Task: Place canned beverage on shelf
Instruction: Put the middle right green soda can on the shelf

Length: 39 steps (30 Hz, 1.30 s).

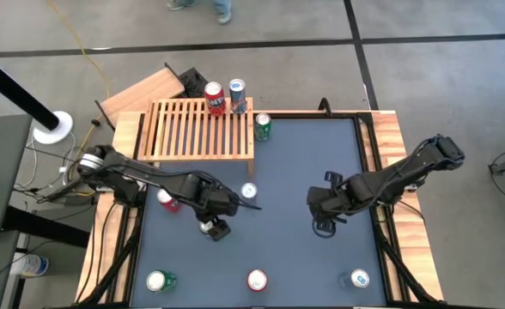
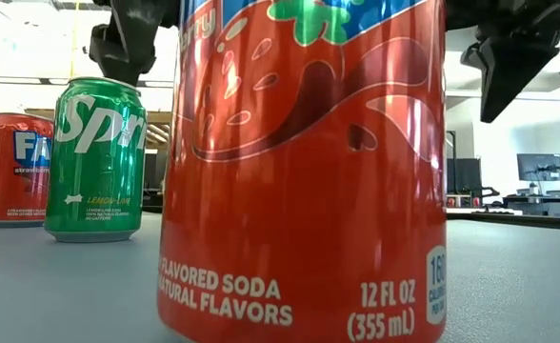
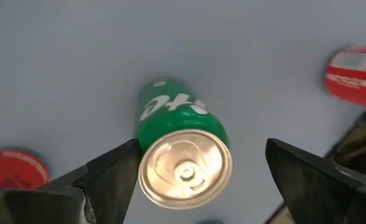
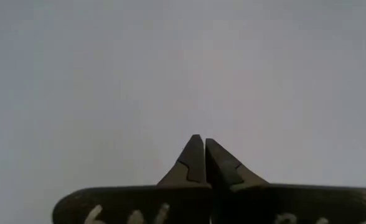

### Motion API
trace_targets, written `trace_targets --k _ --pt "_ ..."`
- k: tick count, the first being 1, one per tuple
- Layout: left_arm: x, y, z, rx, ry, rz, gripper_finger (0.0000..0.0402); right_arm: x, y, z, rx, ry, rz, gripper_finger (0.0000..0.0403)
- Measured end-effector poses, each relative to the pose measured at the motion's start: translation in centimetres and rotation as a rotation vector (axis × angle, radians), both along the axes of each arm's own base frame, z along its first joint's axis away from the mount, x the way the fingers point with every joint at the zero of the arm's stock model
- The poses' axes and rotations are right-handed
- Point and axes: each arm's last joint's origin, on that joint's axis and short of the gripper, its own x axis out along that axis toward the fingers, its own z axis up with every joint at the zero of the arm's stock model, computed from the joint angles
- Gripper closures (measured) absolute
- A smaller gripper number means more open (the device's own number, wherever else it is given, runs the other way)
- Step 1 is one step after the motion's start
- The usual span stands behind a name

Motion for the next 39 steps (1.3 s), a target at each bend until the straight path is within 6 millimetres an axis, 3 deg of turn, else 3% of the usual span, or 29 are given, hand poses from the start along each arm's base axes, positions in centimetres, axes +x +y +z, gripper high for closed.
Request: trace_targets --k 7,19,39 --pt "-0.1 0.2 -0.2 0.047 0.026 0.079 0.007 0.5 0.2 0.0 0.001 -0.043 0.084 0.0402" --pt "-0.8 -1.5 -0.4 0.091 0.043 0.202 0.007 0.4 0.4 -0.1 0.011 -0.024 0.123 0.0403" --pt "-1.5 -1.9 -3.7 0.019 0.102 0.229 0.007 0.4 0.5 -0.1 0.003 -0.019 0.149 0.0403"
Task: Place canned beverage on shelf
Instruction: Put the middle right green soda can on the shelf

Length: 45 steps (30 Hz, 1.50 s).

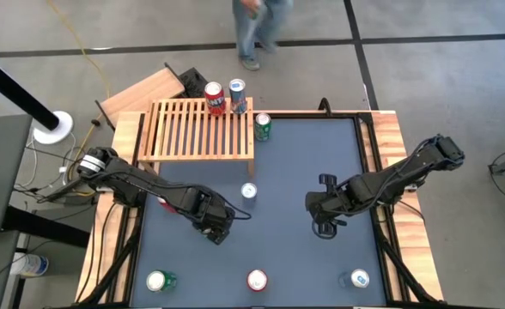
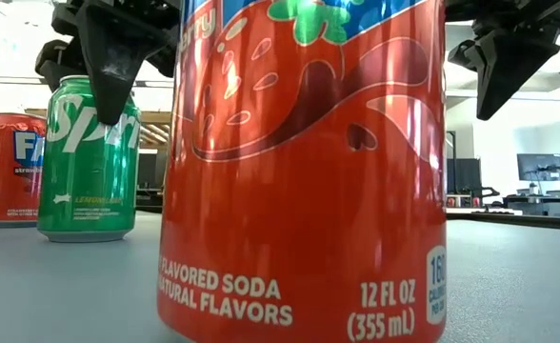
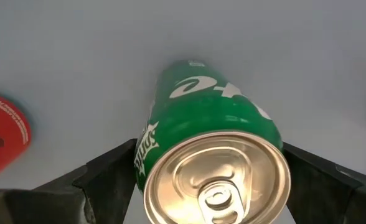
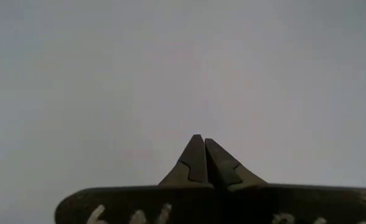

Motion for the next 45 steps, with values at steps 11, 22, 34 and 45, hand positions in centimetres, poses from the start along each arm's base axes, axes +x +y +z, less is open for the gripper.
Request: trace_targets --k 11,22,34,45 --pt "0.2 0.0 0.0 0.005 -0.025 -0.033 0.0073 0.0 0.0 0.0 0.0 0.0 -0.001 0.0403" --pt "0.3 0.0 0.1 0.009 -0.035 -0.078 0.0112 0.0 0.0 0.0 0.001 -0.001 -0.003 0.0403" --pt "1.7 1.1 6.5 0.009 -0.141 -0.243 0.0111 0.0 0.0 0.0 0.009 0.0 -0.002 0.0403" --pt "0.0 5.0 15.2 0.184 -0.171 -0.39 0.0112 0.3 0.2 0.1 0.034 -0.02 0.002 0.0403"
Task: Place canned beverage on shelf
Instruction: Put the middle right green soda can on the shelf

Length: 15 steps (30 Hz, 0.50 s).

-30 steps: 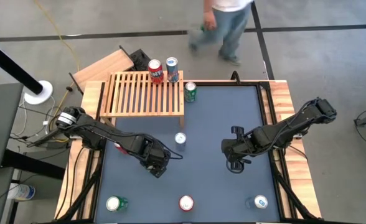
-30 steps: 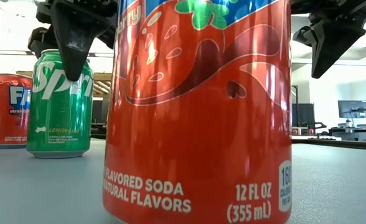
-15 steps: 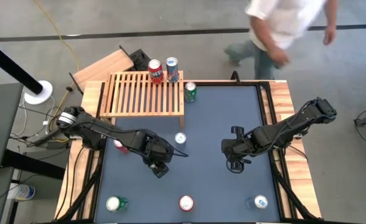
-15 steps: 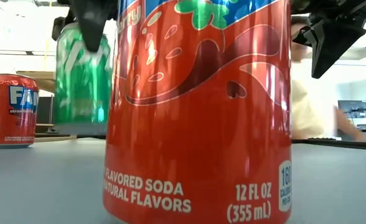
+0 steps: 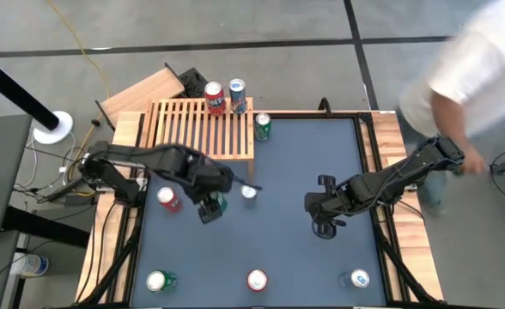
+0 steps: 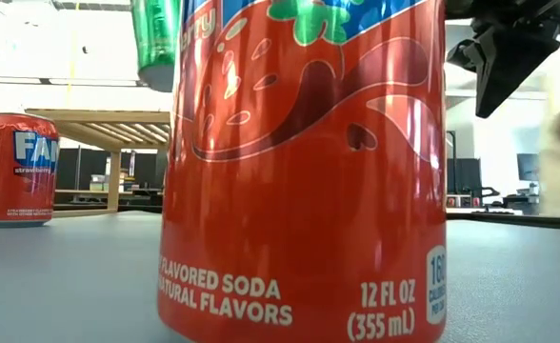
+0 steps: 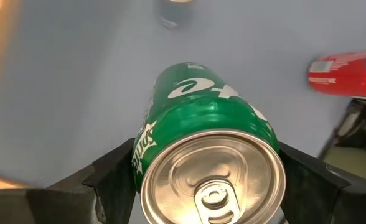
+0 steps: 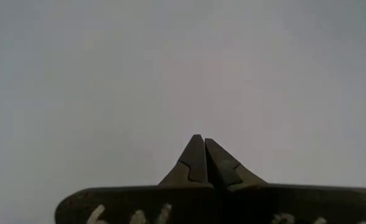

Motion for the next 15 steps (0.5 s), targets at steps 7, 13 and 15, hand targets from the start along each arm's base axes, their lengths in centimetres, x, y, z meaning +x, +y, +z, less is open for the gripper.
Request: trace_targets --k 7,13,15 --pt "-0.8 4.6 1.9 0.09 0.011 -0.071 0.0112 0.7 0.3 0.3 0.033 -0.078 0.0 0.0403" --pt "-1.6 9.6 3.0 0.065 -0.045 -0.107 0.0112 1.2 0.6 0.5 0.06 -0.14 0.005 0.0403" --pt "-2.1 11.7 3.3 0.078 -0.061 -0.095 0.0112 1.3 0.7 0.6 0.067 -0.155 0.005 0.0403"
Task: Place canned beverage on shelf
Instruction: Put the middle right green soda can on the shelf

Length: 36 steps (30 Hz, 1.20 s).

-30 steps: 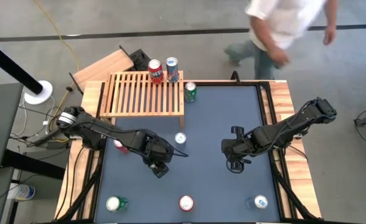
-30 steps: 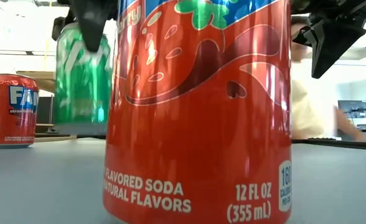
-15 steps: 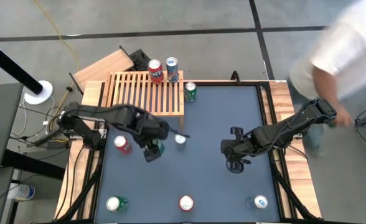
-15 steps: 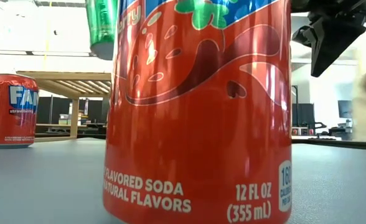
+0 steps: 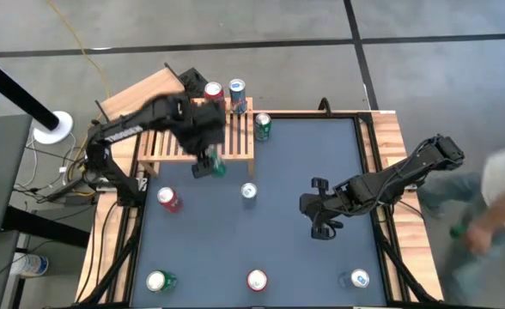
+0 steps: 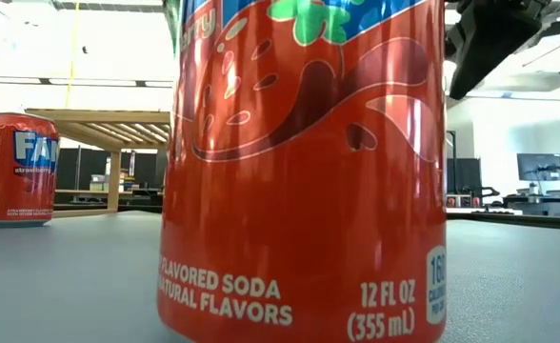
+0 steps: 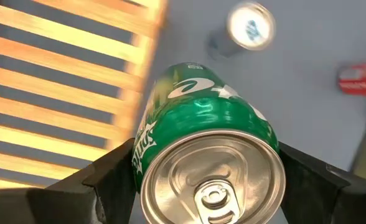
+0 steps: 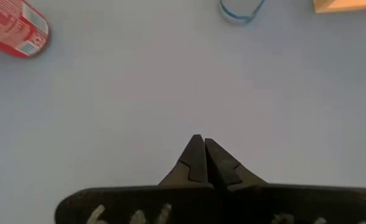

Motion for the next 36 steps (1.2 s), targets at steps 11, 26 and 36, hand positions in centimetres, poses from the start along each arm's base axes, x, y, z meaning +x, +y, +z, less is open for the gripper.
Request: trace_targets --k 11,26,36 --pt "-5.1 8.0 2.1 0.048 -0.102 0.106 0.0113 0.4 -0.6 0.1 0.006 -0.018 -0.022 0.0403" --pt "-10.7 14.4 1.4 0.093 -0.044 0.363 0.0113 1.3 -3.3 0.1 -0.017 -0.011 -0.047 0.0403" --pt "-10.2 17.8 -1.0 0.075 0.059 0.422 0.0113 1.8 -4.8 0.2 -0.067 -0.015 0.036 0.0403"
